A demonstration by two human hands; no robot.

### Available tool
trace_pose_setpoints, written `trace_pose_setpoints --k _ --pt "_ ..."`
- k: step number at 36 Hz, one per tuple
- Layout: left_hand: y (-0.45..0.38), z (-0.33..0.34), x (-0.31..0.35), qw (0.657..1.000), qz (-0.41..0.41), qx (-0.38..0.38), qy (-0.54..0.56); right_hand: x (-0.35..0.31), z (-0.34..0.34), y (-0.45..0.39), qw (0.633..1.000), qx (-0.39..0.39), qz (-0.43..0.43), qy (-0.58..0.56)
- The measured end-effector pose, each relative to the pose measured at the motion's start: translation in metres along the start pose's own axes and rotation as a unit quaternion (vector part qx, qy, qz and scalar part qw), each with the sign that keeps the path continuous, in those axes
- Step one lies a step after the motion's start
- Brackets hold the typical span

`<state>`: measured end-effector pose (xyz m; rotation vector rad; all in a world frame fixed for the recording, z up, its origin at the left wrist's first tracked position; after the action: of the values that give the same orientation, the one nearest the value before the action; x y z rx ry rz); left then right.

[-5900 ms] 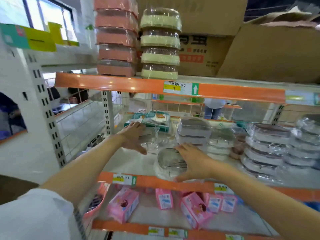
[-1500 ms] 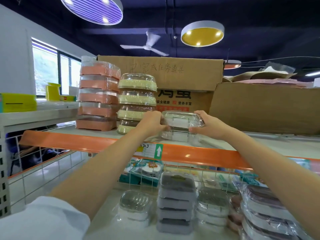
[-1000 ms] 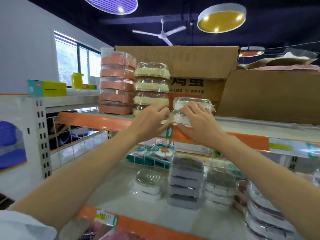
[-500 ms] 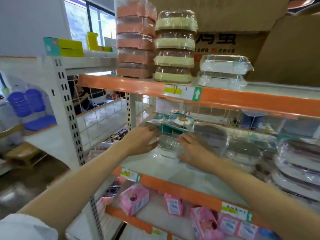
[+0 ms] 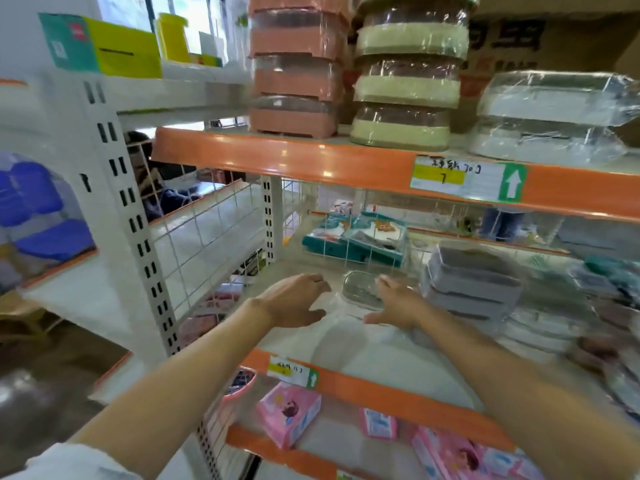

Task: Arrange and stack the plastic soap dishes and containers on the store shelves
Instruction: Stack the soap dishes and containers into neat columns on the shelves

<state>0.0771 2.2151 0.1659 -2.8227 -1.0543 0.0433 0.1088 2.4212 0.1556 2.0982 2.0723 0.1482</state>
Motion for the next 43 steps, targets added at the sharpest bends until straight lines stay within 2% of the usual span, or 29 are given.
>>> trace_pose_setpoints --k 8,11,18,23,28,34,39,43 --pt "-0.001 0.013 -0.031 0.999 0.012 -0.016 0.027 -0.003 0.007 -0.033 0.997 -0.026 0.069 0.0" --pt "-0.002 0.015 -0.042 0.999 0.004 -0.015 0.035 -0.007 0.007 -0.034 0.997 -0.013 0.075 -0.003" --pt "-0.018 0.02 -0.056 0.995 -0.029 0.017 0.089 -0.022 0.021 -0.019 1.0 -0.001 0.023 -0.01" --pt "-0.039 0.019 -0.047 0.994 -0.013 0.02 0.105 -0.016 0.032 0.017 1.0 0.016 -0.006 -0.01" --pt "-0.073 0.034 -0.02 0.992 0.0 -0.029 0.124 0.003 0.036 0.051 0.999 0.008 -0.004 -0.042" --pt "-0.111 0.065 0.013 0.982 0.03 -0.158 0.096 0.028 0.039 0.087 0.998 0.005 0.038 -0.057" --pt "-0.132 0.086 0.018 0.979 0.034 -0.183 0.082 0.045 0.047 0.1 0.996 0.029 0.066 -0.059" --pt "-0.13 0.097 0.019 0.986 0.026 -0.161 0.041 0.054 0.054 0.106 0.996 0.025 0.072 -0.052"
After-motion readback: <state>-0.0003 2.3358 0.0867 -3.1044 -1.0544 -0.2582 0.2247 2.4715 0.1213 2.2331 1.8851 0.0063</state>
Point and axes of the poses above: each hand's wrist, its own y-axis away from the middle knuckle, its own z-axis out of the palm, x = y × z, the point moved 1 cm from there along -y, towards the middle knuckle, and after that the axes turned 1 degree about z, right-handed, at the moved point
